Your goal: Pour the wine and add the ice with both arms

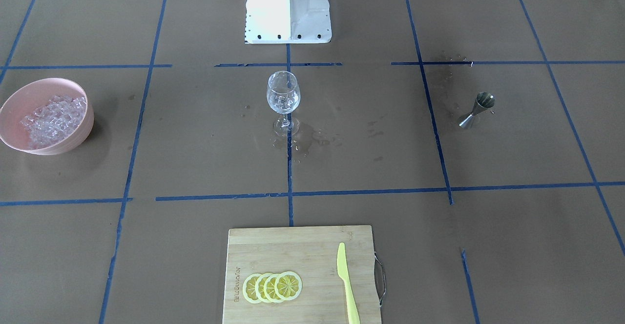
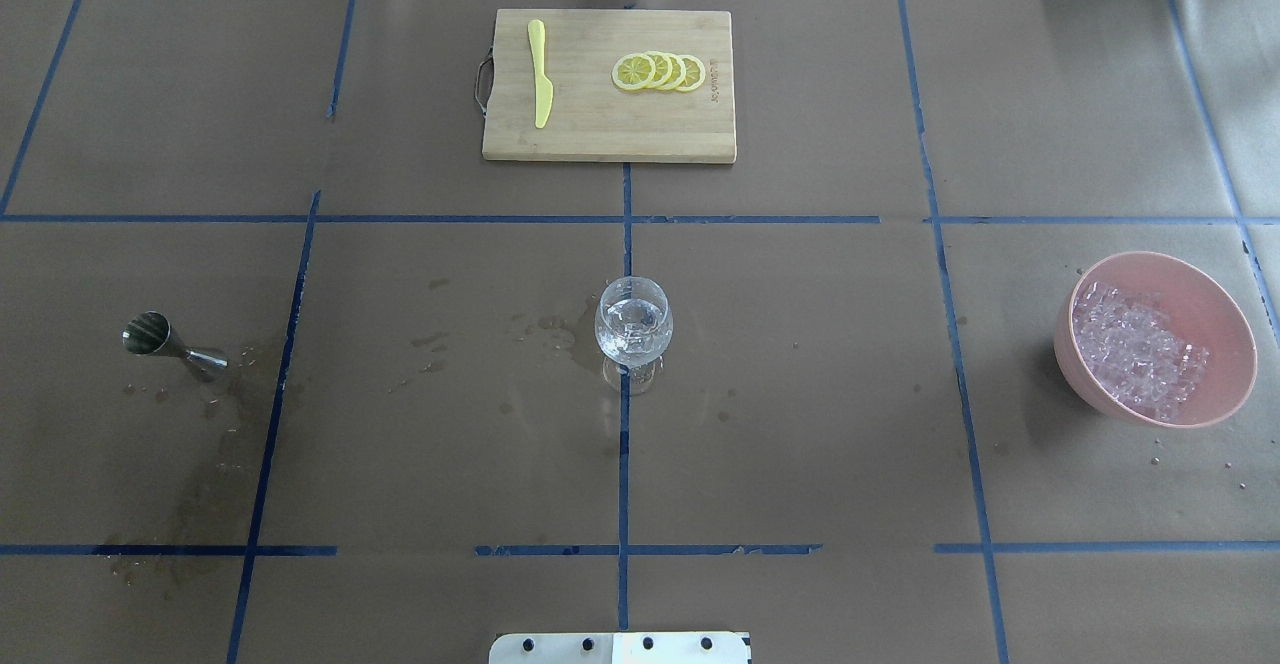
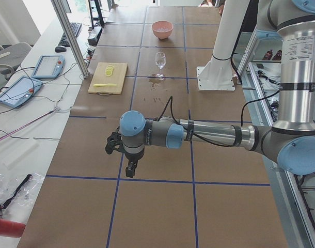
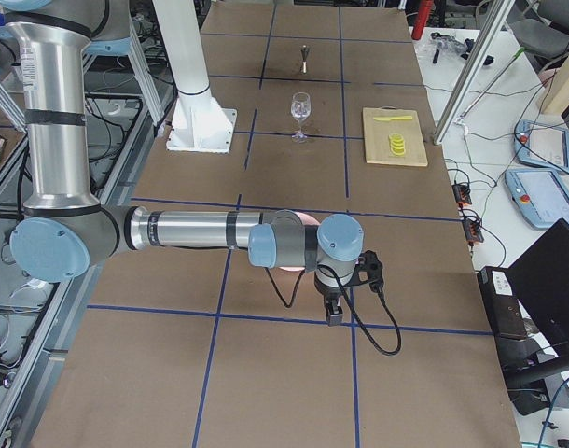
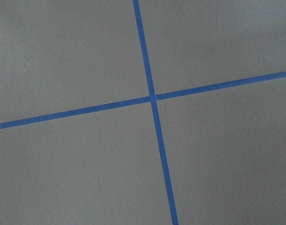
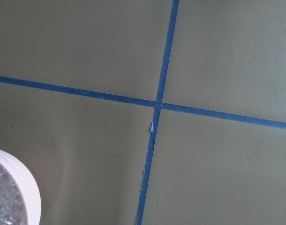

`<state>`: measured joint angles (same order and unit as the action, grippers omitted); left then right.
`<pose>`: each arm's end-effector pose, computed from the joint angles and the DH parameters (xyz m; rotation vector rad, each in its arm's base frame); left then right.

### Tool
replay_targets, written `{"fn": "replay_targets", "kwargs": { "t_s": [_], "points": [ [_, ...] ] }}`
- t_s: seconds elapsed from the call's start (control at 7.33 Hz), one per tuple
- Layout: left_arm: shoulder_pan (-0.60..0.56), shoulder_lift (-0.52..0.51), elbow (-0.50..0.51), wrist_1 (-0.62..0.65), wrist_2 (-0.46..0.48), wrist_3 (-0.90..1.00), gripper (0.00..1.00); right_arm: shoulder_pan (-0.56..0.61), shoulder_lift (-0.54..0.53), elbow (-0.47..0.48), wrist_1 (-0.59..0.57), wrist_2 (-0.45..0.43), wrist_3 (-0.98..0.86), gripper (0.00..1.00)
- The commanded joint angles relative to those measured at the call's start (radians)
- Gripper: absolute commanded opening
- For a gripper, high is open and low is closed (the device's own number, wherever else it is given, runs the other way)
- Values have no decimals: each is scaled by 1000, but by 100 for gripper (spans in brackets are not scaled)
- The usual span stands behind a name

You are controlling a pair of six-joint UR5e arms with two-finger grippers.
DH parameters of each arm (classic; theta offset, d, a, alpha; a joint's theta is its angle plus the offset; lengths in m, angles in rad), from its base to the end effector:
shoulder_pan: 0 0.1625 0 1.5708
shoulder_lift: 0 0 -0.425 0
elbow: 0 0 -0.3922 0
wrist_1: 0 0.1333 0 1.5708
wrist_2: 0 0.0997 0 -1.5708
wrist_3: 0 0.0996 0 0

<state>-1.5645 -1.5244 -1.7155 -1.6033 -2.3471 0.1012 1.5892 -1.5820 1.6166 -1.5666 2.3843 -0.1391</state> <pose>-0.0605 -0.4791 0.6060 0.1609 0.7691 0.1527 0.0699 -0.4883 0.6384 0.1006 -0.8086 -0.1297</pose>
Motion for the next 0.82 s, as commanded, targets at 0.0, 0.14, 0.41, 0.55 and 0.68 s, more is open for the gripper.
{"fn": "replay_targets", "kwargs": {
  "t_s": [0.0, 0.14, 0.41, 0.55, 0.68],
  "points": [
    [3, 0, -7, 0, -3, 0, 100, 0, -35, 2, 8, 18, 0, 100],
    [4, 1, -9, -1, -3, 0, 100, 0, -45, 5, 10, 21, -2, 100],
    [4, 3, -9, -3, -3, 0, 100, 0, -53, 5, 10, 21, 1, 100],
    [4, 4, -9, -3, -3, -2, 100, -2, -52, 3, 8, 21, 3, 100],
    [4, 4, 3, -3, 0, -2, 100, 0, -52, 3, 8, 23, 3, 100]
  ]
}}
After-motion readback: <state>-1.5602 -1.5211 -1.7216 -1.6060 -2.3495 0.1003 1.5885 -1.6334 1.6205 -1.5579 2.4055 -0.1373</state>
